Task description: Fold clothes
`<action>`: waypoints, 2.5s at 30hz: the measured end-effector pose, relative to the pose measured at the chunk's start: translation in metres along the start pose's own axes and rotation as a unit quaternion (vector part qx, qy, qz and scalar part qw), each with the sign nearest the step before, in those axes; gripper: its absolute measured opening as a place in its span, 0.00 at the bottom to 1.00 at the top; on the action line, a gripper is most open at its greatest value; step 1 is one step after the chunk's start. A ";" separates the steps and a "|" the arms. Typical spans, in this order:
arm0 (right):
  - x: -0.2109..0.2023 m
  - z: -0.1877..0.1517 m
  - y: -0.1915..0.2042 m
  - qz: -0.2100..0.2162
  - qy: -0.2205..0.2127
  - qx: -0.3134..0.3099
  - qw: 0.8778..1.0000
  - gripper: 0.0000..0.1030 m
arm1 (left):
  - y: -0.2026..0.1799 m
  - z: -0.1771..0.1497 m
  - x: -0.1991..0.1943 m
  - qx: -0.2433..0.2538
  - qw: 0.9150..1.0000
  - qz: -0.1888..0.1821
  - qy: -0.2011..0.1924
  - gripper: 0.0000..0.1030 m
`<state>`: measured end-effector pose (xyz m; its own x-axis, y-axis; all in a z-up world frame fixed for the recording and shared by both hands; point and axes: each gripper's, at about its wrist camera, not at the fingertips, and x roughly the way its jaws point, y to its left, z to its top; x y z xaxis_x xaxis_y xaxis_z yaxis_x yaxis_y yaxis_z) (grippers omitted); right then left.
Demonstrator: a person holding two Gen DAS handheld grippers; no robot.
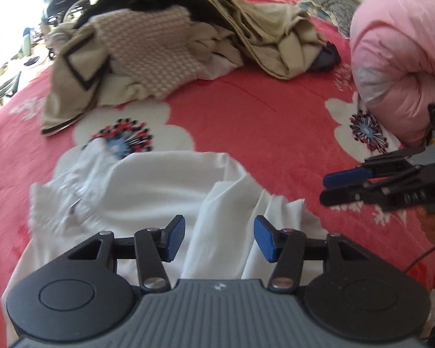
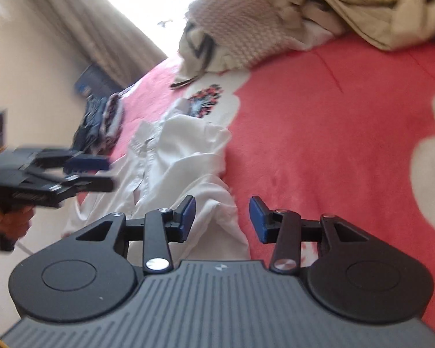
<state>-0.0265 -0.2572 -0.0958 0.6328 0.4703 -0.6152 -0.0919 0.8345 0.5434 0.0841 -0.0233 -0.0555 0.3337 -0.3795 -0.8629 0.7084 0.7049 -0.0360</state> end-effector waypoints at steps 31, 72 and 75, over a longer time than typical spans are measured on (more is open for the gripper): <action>0.007 -0.064 0.047 0.006 0.001 -0.432 0.902 0.00 | 0.067 -0.040 0.025 -0.301 0.948 -0.097 -0.032 0.01; 0.139 0.093 -0.031 0.253 0.076 0.180 0.948 0.03 | 0.037 -0.047 0.006 -0.217 0.973 -0.061 -0.050 0.33; 0.132 0.102 -0.016 0.239 0.059 0.133 0.960 0.03 | 0.037 -0.035 -0.004 -0.211 0.973 -0.052 -0.082 0.48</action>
<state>0.1376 -0.2378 -0.1276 0.4751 0.8233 -0.3106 -0.1401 0.4192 0.8970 0.0877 0.0252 -0.0711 0.3941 -0.5277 -0.7524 0.4366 0.8279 -0.3520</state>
